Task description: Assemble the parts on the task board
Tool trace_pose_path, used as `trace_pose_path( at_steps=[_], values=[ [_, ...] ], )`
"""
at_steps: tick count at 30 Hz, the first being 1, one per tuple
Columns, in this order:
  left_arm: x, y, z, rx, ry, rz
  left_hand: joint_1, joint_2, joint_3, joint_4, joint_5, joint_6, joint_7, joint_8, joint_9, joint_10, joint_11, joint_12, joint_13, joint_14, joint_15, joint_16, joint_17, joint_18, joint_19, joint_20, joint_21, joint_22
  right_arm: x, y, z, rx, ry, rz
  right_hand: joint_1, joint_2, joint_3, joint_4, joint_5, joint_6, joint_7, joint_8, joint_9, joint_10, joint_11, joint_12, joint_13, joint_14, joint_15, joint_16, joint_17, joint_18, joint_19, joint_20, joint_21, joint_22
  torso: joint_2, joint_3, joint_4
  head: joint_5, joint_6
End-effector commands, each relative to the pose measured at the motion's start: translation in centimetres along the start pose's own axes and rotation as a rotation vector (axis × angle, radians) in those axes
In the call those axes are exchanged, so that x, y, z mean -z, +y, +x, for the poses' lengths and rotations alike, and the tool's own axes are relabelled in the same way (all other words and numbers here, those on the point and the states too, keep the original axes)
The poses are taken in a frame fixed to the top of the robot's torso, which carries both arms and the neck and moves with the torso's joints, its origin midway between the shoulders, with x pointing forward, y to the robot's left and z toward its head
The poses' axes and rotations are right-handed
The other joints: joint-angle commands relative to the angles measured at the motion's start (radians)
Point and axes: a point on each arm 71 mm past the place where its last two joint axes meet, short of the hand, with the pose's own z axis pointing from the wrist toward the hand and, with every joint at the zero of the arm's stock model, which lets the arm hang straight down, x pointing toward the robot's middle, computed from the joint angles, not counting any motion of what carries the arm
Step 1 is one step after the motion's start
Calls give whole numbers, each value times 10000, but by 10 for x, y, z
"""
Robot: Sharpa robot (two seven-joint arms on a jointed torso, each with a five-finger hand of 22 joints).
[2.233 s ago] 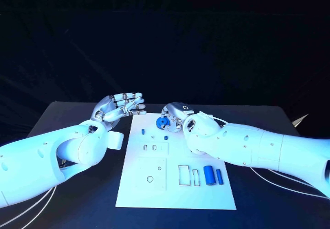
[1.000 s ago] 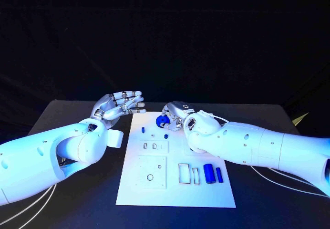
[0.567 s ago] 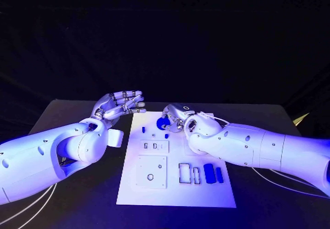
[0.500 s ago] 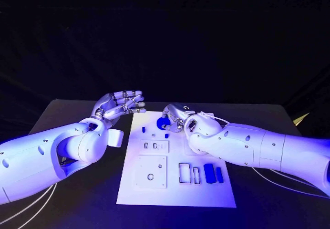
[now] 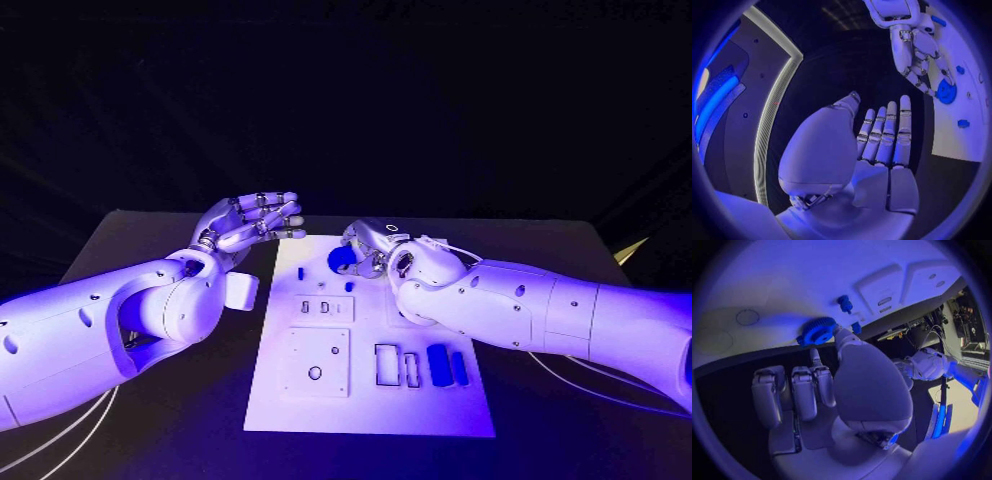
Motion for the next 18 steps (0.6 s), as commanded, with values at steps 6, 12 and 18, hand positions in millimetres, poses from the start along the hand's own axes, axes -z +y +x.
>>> trace_pose_path(
  at_steps=[6, 12, 18],
  values=[
    [0, -1, 2, 96, 165, 48, -8, 19, -48, -9, -66, -30, 353, -6, -12, 28, 15, -36, -11, -86, 9, 29, 17, 92, -94, 13, 57, 11, 0, -4, 6, -35, 806, 167, -661, 199, -59, 40, 64, 191, -34, 41, 2, 402, 4, 95, 2002, 1023, -7, 38, 2534, -144, 1046, 3, 46, 2629, 2, 2, -2, -1, 1],
    [-1, -1, 1, 83, 137, 41, -8, 19, -48, -9, -66, -30, 353, -6, -12, 28, 15, -36, -11, -86, 9, 29, 17, 92, -94, 13, 57, 11, 1, -5, 6, -163, 850, 187, -722, 312, 41, 20, 53, 353, -83, 102, 24, 462, -37, 153, 2059, 1028, -40, 44, 2557, -144, 1046, -22, 46, 2629, 5, 3, 8, -4, -19],
    [-1, -1, 1, 80, 131, 42, -8, 19, -48, -9, -66, -30, 353, -6, -12, 28, 15, -36, -11, -86, 9, 29, 17, 92, -94, 13, 57, 11, 1, -7, 6, -180, 872, 282, -758, 357, 78, 22, 50, 395, -102, 116, 28, 475, -54, 165, 2071, 1028, -54, 44, 2558, -144, 1046, -33, 46, 2629, 8, 1, -13, -11, -22]
  ],
)
